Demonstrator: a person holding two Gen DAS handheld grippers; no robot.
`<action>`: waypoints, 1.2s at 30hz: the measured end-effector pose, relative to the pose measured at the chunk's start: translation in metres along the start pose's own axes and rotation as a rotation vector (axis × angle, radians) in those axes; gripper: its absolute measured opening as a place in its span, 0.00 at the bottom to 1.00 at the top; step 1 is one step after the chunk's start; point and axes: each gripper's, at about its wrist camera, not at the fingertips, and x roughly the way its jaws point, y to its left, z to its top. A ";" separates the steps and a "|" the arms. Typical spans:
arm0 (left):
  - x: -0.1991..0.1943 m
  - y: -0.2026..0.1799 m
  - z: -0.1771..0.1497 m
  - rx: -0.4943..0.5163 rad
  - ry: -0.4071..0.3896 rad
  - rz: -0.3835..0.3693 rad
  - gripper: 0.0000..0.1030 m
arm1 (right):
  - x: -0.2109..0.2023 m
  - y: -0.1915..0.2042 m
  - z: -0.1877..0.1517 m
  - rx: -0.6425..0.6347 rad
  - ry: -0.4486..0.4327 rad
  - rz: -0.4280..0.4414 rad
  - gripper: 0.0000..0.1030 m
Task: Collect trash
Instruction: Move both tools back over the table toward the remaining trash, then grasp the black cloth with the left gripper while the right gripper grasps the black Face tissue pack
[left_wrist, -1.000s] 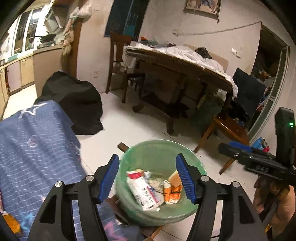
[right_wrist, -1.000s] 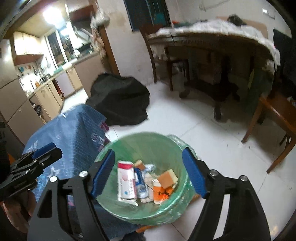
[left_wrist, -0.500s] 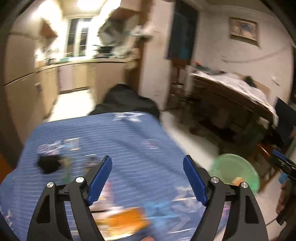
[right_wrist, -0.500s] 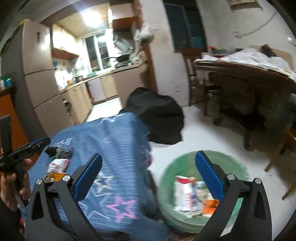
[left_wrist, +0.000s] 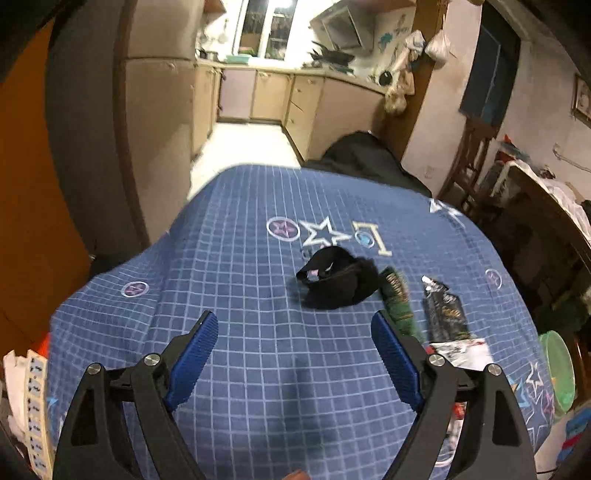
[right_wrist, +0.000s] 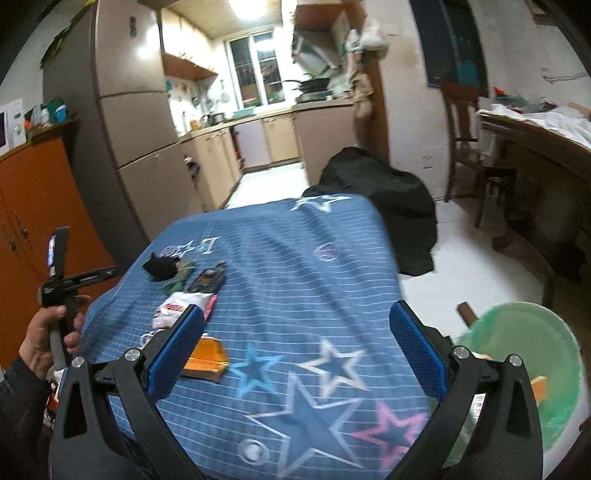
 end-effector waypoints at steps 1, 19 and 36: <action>0.004 -0.002 0.000 0.006 0.006 0.002 0.82 | 0.004 0.007 0.000 -0.005 0.006 0.008 0.94; 0.098 -0.047 0.033 0.149 0.045 -0.053 0.82 | 0.095 0.069 0.009 -0.015 0.161 0.179 0.94; 0.097 -0.057 0.023 0.127 0.005 -0.077 0.45 | 0.218 0.110 0.029 0.030 0.441 0.205 0.65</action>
